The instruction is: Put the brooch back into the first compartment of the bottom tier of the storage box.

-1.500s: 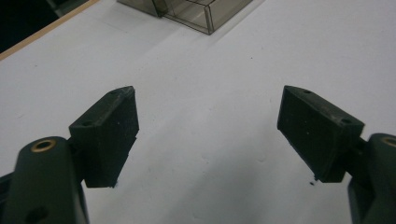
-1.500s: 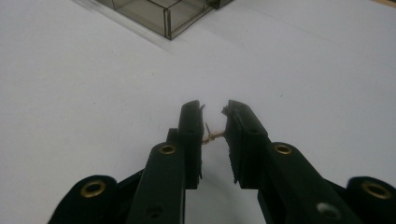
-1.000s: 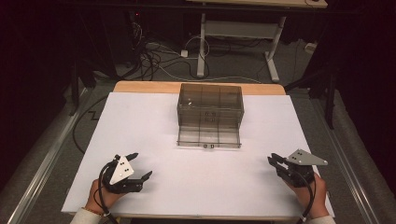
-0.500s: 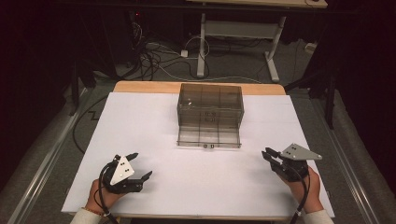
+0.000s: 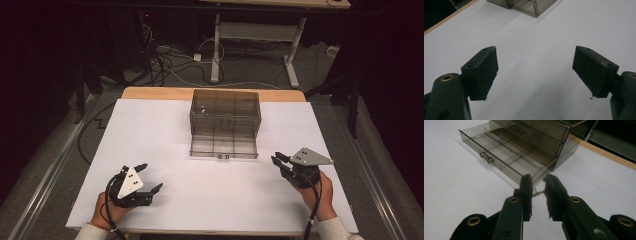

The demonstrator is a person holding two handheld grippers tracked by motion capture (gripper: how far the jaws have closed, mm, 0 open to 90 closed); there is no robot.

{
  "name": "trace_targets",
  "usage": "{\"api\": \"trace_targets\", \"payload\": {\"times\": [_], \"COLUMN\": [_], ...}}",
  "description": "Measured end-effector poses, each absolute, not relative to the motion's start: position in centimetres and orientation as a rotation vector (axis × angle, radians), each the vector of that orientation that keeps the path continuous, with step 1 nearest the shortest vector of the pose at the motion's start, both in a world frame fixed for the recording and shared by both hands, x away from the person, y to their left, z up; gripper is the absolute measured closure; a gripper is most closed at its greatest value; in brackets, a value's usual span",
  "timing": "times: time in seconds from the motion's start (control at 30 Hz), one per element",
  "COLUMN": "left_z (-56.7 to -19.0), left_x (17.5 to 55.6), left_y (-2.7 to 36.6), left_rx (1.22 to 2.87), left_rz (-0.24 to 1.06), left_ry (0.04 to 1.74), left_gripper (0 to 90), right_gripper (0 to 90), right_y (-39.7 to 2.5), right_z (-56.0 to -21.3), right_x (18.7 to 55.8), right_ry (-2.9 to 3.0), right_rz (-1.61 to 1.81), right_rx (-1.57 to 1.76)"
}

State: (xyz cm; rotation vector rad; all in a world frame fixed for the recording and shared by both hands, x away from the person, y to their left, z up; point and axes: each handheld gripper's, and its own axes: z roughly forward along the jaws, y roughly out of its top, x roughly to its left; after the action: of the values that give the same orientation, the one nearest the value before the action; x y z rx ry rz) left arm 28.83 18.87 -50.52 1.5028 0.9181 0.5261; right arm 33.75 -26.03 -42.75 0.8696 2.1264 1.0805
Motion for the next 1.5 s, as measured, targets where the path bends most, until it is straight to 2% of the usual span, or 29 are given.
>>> {"api": "trace_targets", "payload": {"times": [1.5], "left_z": [-50.5], "left_x": [28.8], "left_y": [19.1], "left_rx": [1.502], "left_rz": [0.527], "left_ry": [0.919], "left_gripper": [19.8], "right_gripper": [76.7], "right_y": [-17.4], "right_z": [-42.1], "right_x": [38.8], "right_ry": [2.206], "right_rz": [1.135], "right_rx": [0.747]}}
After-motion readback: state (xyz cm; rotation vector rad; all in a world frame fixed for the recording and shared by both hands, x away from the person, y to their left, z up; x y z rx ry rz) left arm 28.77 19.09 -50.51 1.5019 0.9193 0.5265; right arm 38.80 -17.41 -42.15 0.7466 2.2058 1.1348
